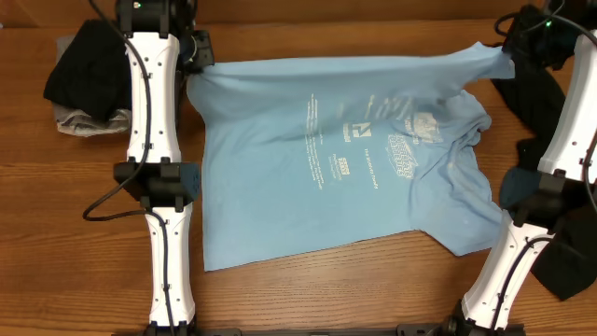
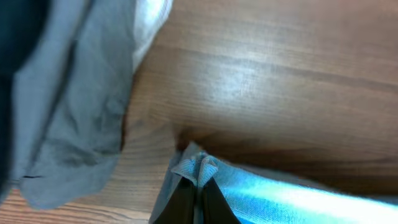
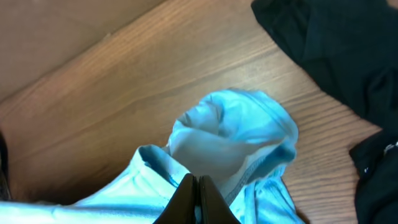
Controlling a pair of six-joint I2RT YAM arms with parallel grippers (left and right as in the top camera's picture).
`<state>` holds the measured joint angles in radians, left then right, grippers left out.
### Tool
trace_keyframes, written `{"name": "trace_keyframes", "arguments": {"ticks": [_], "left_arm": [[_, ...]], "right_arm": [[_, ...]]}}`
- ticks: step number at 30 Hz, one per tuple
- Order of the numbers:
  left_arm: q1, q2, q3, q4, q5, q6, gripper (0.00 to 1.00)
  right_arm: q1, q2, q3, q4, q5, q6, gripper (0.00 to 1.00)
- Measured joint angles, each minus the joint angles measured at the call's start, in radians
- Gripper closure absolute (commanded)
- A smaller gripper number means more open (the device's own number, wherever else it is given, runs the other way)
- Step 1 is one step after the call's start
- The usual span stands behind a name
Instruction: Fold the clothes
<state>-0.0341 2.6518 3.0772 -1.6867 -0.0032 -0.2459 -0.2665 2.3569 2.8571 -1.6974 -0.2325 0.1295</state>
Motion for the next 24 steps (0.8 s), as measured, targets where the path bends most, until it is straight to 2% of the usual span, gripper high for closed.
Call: {"name": "trace_keyframes", "arguments": {"ticks": [10,18,24], "left_arm": [[-0.048,0.0,-0.205,0.0,-0.005,0.045,0.96],[-0.084,0.0,-0.375,0.0,-0.007,0.075,0.96],[-0.095,-0.018,-0.403,-0.001,0.012,0.093,0.96]], "right_arm": [[-0.001,0.0,-0.298,0.002,0.005,-0.025,0.96],[-0.002,0.0,-0.451,0.051,0.021,-0.045,0.96],[-0.002,0.0,-0.507,0.065,0.024,-0.051,0.96]]}}
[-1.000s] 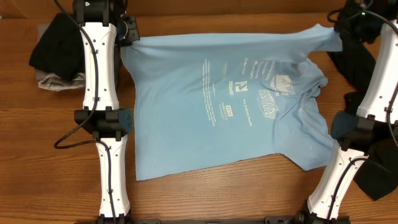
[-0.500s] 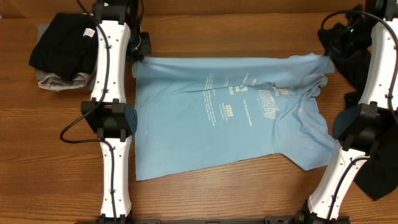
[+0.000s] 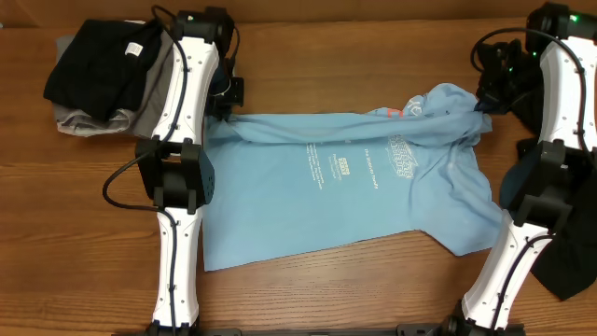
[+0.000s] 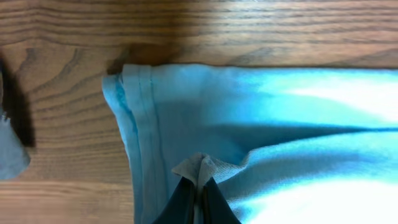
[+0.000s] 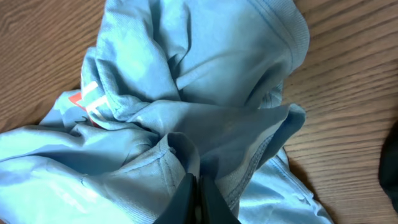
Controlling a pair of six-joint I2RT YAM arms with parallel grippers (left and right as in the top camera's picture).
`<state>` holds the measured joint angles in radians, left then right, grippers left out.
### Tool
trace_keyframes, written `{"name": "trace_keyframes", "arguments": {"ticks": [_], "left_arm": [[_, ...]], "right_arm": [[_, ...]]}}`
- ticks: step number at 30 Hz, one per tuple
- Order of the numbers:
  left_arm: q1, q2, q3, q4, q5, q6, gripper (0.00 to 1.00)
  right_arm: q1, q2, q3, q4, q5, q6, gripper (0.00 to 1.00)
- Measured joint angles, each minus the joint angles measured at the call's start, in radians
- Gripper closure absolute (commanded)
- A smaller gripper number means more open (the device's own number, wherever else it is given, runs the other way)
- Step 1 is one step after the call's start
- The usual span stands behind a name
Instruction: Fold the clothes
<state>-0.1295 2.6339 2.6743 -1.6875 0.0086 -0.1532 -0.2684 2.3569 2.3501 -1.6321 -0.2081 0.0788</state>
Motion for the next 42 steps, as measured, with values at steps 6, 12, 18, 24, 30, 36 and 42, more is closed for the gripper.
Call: {"name": "trace_keyframes", "arguments": {"ticks": [6,12,18,24,30,36,42], "left_arm": [[0.0,-0.163,-0.076,0.003,0.007,-0.001,0.96],[0.0,-0.33,-0.267,0.0,0.007,-0.001,0.96],[0.0,-0.328,-0.505,0.035,-0.016,-0.011,0.96],[0.0,-0.322,-0.621,0.144,-0.052,-0.026,0.74],[0.0,-0.322,-0.639,0.189,-0.075,-0.029,0.32],[0.0,-0.322,-0.639,0.211,-0.081,-0.031,0.22],[0.002,-0.322,-0.637,0.239,-0.081,-0.031,0.15]], "right_arm": [[0.0,0.0,-0.001,0.008,0.003,-0.001,0.96],[0.0,0.0,-0.001,0.018,0.003,-0.001,0.96],[0.0,0.0,-0.001,0.021,0.002,-0.001,0.96],[0.0,0.0,-0.001,0.012,0.002,-0.001,0.96],[0.0,0.0,-0.001,-0.02,0.005,0.001,0.85],[0.0,0.0,-0.001,-0.039,0.019,-0.011,0.53],[0.0,0.0,-0.001,-0.044,0.036,-0.005,0.42]]}}
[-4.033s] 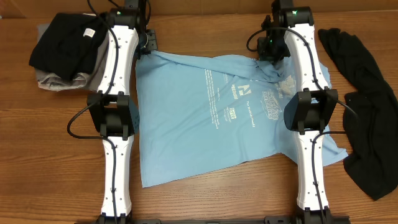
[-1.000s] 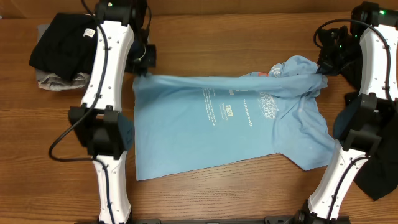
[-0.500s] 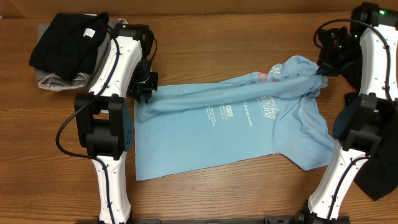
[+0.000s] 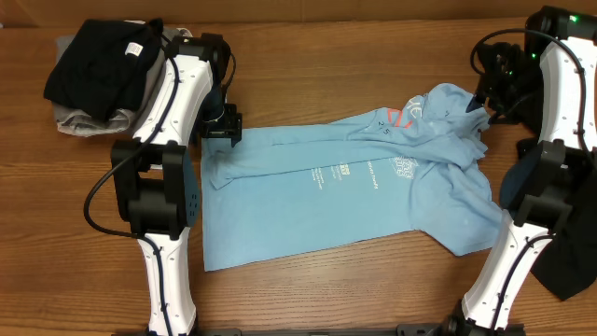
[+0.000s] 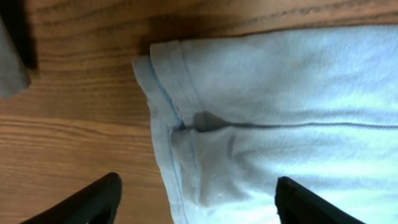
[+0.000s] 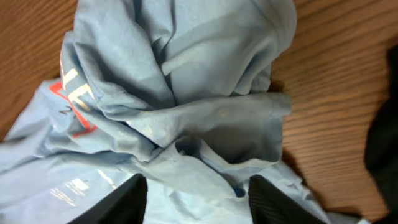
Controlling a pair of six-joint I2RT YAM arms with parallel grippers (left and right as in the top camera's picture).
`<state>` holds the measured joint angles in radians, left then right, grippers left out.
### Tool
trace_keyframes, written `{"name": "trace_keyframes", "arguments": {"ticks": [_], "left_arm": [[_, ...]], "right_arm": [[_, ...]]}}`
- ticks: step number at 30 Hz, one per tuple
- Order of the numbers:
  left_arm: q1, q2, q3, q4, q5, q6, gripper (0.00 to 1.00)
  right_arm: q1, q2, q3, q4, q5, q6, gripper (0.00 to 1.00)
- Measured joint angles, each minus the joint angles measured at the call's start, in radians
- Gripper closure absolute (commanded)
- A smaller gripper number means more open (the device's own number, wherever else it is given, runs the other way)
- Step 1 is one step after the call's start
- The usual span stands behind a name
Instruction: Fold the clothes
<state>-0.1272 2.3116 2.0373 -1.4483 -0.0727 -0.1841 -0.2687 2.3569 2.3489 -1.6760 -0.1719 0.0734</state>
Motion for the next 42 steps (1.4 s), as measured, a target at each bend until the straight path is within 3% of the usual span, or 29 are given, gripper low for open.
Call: {"name": "trace_keyframes", "arguments": {"ticks": [2,7,12,23,27,33,42], "left_arm": [[0.005,0.002,0.029,-0.033,0.0,0.0,0.11],[0.024,0.011,0.327,-0.196,0.0,0.0,0.04],[0.029,-0.039,0.587,-0.233,0.006,0.001,0.02],[-0.054,-0.354,0.641,-0.238,0.033,0.0,0.0],[-0.097,-0.399,0.637,-0.239,0.035,-0.003,0.0],[-0.171,-0.414,0.558,-0.239,0.036,-0.026,0.0],[-0.238,-0.494,0.264,-0.239,0.0,-0.105,0.0]], "right_arm": [[0.0,0.0,0.003,-0.008,0.001,0.0,0.41],[-0.002,-0.019,0.067,-0.016,-0.006,0.004,0.35],[-0.003,-0.2,0.075,-0.016,-0.014,0.006,0.24],[-0.006,-0.775,0.091,-0.015,-0.032,0.074,0.17],[-0.005,-0.911,-0.077,-0.02,-0.04,0.112,0.15],[-0.005,-1.057,-0.493,0.047,-0.041,0.134,0.14],[-0.005,-1.228,-1.003,0.246,-0.084,0.17,0.14]]}}
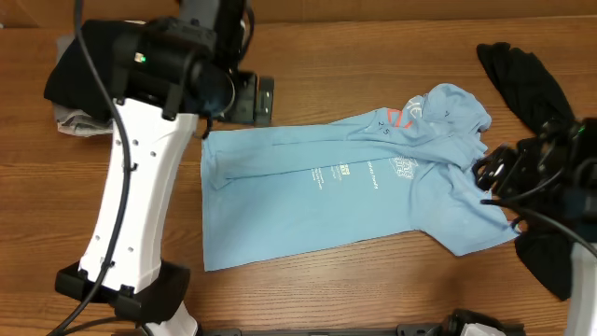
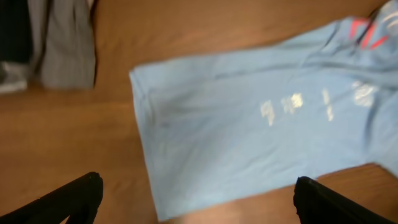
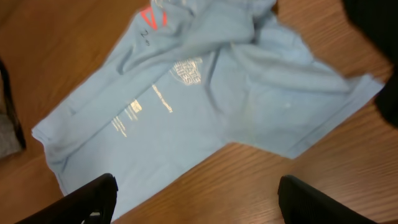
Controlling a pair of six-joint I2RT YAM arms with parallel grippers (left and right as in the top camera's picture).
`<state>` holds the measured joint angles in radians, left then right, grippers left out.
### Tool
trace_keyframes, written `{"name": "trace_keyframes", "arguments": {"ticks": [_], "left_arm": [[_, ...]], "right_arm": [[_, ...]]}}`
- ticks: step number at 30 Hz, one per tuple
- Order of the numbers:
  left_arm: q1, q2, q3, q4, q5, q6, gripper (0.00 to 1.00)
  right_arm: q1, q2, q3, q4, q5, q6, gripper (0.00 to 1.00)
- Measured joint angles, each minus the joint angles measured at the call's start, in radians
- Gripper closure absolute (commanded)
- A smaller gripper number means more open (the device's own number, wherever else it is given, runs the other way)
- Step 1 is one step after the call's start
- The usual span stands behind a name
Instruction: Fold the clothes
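Observation:
A light blue T-shirt (image 1: 345, 187) lies on the wooden table with its far strip folded over toward the front. Its collar and sleeve are bunched at the upper right (image 1: 443, 112). My left gripper (image 1: 254, 99) hangs high over the shirt's far left corner, open and empty. In the left wrist view the shirt (image 2: 249, 118) lies far below the left gripper (image 2: 199, 205). My right gripper (image 1: 492, 173) is open above the shirt's right side, and the right wrist view shows the shirt (image 3: 205, 106) beneath the right gripper (image 3: 205, 205).
A pile of black and grey clothes (image 1: 79, 79) sits at the far left corner, also visible as the pile (image 2: 56, 37) in the left wrist view. A black garment (image 1: 527, 75) lies at the far right, and more dark cloth (image 1: 550, 257) at the near right.
Both grippers were open low over the shirt, the left at its far left corner and the right at the collar. Now both are raised well above the table. The shirt has not moved.
Both grippers were shut on the shirt's far corners, holding it stretched at the back of the table. Then they held those corners nearer the front, with the far strip folded over. Then both were open, the shirt released, and now they are lifted away.

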<state>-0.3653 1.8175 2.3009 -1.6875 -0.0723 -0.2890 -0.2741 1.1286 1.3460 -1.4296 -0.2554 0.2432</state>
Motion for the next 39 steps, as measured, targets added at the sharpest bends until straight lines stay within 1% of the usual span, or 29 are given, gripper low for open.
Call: {"name": "trace_keyframes", "arguments": {"ticks": [4,8,9,10,11,19,26,29,33,36,39], "left_arm": [[-0.013,-0.042,-0.164,0.0,-0.031,-0.054,0.0],[-0.013,-0.061,-0.326,0.057,-0.045,-0.1,0.0],[-0.013,-0.064,-0.368,0.085,-0.046,-0.108,0.0],[-0.013,-0.069,-0.447,0.136,-0.049,-0.126,0.0],[-0.013,-0.069,-0.458,0.14,-0.048,-0.129,0.0],[-0.013,-0.074,-0.827,0.393,-0.025,-0.191,0.0],[-0.013,-0.075,-1.036,0.547,0.001,-0.291,0.01],[-0.013,-0.076,-1.084,0.566,0.013,-0.322,0.04],[-0.013,-0.084,-1.142,0.57,0.039,-0.345,0.04],[-0.013,-0.143,-1.189,0.566,0.053,-0.354,0.02],[-0.013,-0.252,-1.249,0.563,0.073,-0.372,0.03]], "right_arm": [[0.0,0.004,-0.149,0.073,-0.022,0.011,0.14],[0.0,0.006,-0.22,0.103,-0.03,0.018,0.14],[0.0,0.006,-0.229,0.109,-0.031,0.018,0.14],[0.0,0.006,-0.24,0.118,-0.033,0.018,0.14],[0.0,0.006,-0.241,0.119,-0.033,0.018,0.13],[0.0,0.006,-0.256,0.136,-0.029,0.018,0.13],[0.0,0.009,-0.276,0.162,-0.029,0.019,0.13],[0.0,0.018,-0.28,0.167,-0.028,0.018,0.13],[0.0,0.051,-0.288,0.178,-0.025,0.017,0.13],[0.0,0.074,-0.289,0.194,-0.021,0.008,0.12],[0.0,0.096,-0.289,0.217,-0.018,0.0,0.12]]}}
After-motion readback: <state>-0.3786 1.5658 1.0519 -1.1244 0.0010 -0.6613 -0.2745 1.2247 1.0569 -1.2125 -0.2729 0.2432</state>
